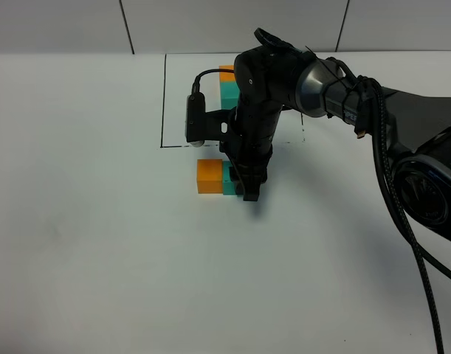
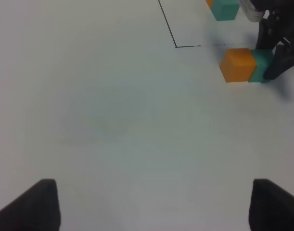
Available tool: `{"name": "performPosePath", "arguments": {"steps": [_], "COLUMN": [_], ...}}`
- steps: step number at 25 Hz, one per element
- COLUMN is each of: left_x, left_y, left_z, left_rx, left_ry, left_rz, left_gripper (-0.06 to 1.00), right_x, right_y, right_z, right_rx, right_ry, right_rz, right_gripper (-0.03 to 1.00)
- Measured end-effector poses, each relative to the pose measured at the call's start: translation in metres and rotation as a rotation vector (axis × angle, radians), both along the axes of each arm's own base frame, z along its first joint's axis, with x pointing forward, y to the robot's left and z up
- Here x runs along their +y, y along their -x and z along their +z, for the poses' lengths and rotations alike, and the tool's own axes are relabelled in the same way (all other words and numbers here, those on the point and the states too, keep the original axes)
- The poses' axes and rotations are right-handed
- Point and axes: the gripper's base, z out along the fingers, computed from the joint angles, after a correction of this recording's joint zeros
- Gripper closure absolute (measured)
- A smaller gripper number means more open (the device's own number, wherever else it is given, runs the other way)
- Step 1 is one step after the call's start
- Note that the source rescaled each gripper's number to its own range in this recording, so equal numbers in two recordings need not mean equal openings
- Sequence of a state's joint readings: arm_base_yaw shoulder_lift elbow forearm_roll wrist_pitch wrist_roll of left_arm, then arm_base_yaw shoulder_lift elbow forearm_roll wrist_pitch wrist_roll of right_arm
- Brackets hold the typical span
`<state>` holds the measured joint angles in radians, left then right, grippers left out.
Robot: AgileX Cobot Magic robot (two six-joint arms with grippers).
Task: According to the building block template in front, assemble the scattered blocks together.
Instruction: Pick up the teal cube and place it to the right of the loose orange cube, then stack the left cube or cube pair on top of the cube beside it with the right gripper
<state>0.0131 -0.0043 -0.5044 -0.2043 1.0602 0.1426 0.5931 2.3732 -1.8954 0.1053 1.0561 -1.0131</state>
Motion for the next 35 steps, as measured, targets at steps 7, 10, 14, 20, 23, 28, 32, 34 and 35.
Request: {"name": "performPosePath", "arguments": {"steps": [7, 10, 14, 20, 23, 28, 32, 34, 35], "left_x": [0.0, 0.0, 0.0, 0.0, 0.0, 0.0, 0.0, 0.0, 0.0], "left_y": [0.0, 0.0, 0.0, 0.0, 0.0, 0.0, 0.0, 0.0, 0.0], "left_z": [0.0, 0.0, 0.0, 0.0, 0.0, 0.0, 0.0, 0.0, 0.0], "left_rx": [0.0, 0.0, 0.0, 0.0, 0.0, 0.0, 0.0, 0.0, 0.0], "left_ry": [0.0, 0.0, 0.0, 0.0, 0.0, 0.0, 0.0, 0.0, 0.0], "left_rz": [0.0, 0.0, 0.0, 0.0, 0.0, 0.0, 0.0, 0.0, 0.0], "left_gripper": [0.11, 0.11, 0.11, 0.11, 0.11, 0.11, 0.11, 0.11, 0.11], "right_x": [-0.007, -0.016, -0.043, -0.087, -0.112, -0.145, -0.164, -0.171, -0.174], "right_y": [-0.001, -0.004, -0.007, -0.007, 0.009, 0.048, 0.088, 0.104, 0.111], "right_z": [0.009, 0.033, 0.067, 0.091, 0.097, 0.102, 0.097, 0.093, 0.09], "right_rx": [0.005, -0.011, 0.028, 0.106, 0.149, 0.052, -0.078, -0.114, -0.128], "right_ry": [0.012, -0.012, -0.034, -0.117, -0.13, -0.251, -0.367, -0.409, -0.425], "right_rz": [-0.03, -0.119, -0.266, -0.505, -0.586, -0.801, -0.948, -1.016, -1.043], "right_gripper": [0.64, 0.51, 0.44, 0.43, 0.43, 0.43, 0.41, 0.41, 0.41]}}
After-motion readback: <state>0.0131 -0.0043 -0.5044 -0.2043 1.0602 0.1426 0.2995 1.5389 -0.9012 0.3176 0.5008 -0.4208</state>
